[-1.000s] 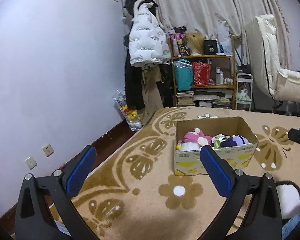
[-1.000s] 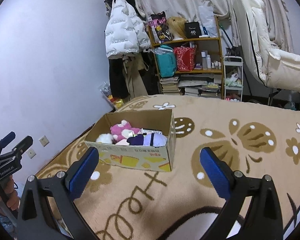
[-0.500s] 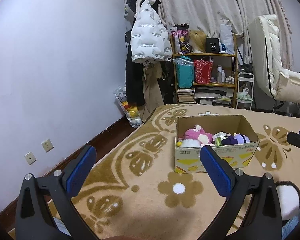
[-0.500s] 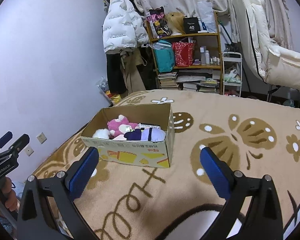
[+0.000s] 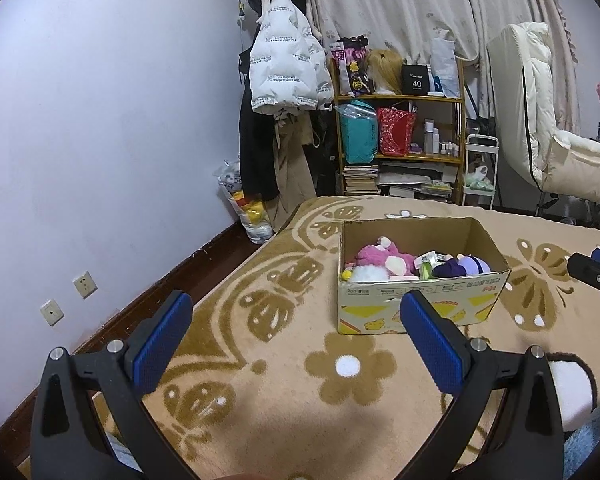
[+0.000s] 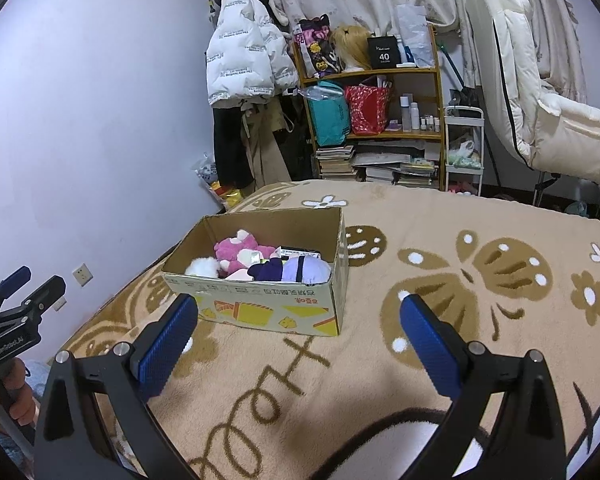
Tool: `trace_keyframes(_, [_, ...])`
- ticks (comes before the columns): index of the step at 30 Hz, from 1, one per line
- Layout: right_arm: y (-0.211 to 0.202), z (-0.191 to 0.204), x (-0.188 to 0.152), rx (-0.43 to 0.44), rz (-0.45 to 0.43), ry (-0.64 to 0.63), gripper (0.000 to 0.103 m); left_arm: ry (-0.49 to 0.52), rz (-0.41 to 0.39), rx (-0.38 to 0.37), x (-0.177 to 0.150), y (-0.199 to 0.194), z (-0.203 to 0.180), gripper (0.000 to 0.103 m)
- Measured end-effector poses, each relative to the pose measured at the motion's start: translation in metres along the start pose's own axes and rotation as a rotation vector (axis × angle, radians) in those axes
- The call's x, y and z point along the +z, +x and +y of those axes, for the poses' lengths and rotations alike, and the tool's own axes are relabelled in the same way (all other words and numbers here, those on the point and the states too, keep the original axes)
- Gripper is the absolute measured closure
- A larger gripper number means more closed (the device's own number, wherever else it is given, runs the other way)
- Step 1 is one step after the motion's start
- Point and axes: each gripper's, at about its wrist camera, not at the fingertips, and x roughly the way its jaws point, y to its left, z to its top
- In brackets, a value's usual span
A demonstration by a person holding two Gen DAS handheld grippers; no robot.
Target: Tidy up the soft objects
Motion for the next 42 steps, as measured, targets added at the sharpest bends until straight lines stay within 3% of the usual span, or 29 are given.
trace_keyframes(42, [0.0002, -0.0005, -0.0044, -0.002, 0.002, -0.006, 0.000, 0.025, 0.023, -0.004, -0.0048, 0.0040, -0.0068, 0.000])
